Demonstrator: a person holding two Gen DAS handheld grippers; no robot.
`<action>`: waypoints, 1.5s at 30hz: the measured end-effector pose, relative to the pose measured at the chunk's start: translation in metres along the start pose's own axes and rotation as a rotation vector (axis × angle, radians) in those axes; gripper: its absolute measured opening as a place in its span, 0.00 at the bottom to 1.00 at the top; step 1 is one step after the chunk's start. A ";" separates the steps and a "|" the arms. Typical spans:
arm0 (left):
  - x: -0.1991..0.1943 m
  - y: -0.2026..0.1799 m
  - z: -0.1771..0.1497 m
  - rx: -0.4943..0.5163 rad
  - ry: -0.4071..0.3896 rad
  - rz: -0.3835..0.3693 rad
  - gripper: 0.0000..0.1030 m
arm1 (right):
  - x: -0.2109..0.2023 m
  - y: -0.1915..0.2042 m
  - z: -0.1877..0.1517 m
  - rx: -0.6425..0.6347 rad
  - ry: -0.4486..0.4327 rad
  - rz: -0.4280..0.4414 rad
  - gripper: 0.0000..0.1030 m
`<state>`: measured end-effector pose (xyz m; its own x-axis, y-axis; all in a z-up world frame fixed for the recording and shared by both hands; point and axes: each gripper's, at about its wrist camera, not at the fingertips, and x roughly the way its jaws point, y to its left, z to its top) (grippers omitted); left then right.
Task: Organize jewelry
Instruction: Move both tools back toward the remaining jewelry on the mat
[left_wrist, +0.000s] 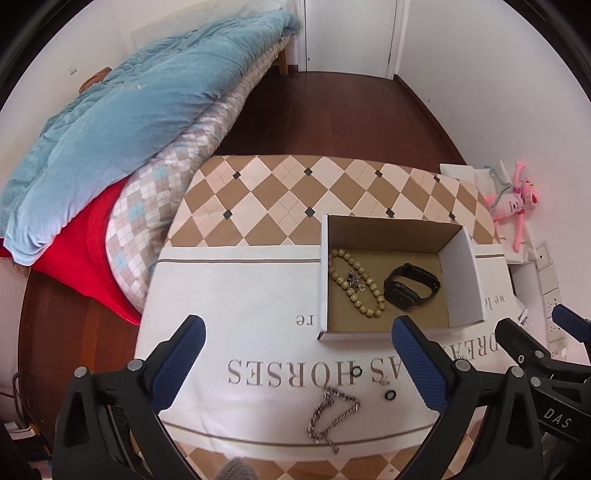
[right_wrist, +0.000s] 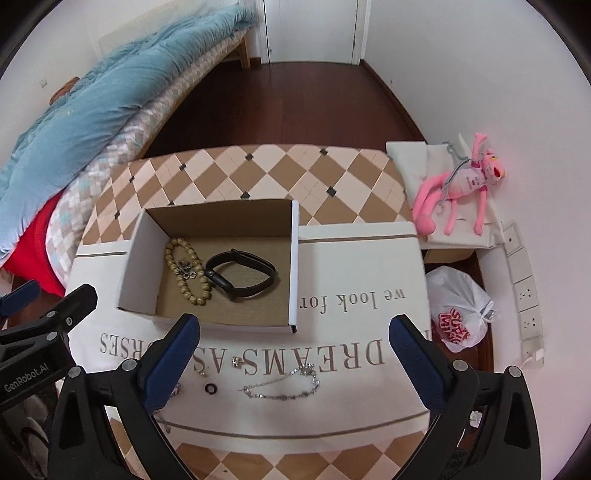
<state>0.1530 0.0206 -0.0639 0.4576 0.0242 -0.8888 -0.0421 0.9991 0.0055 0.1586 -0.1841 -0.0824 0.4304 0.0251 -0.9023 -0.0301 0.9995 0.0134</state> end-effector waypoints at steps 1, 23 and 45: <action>-0.007 0.001 -0.002 -0.001 -0.007 0.003 1.00 | -0.004 0.001 -0.001 -0.001 -0.005 0.000 1.00; -0.110 0.009 -0.046 0.024 -0.139 0.048 1.00 | -0.112 0.011 -0.046 0.006 -0.142 0.045 1.00; 0.066 0.008 -0.112 0.033 0.239 -0.046 0.80 | 0.018 -0.042 -0.120 0.222 0.110 0.095 0.69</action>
<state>0.0839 0.0264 -0.1739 0.2355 -0.0264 -0.9715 0.0045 0.9997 -0.0260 0.0595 -0.2281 -0.1504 0.3337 0.1288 -0.9338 0.1385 0.9732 0.1837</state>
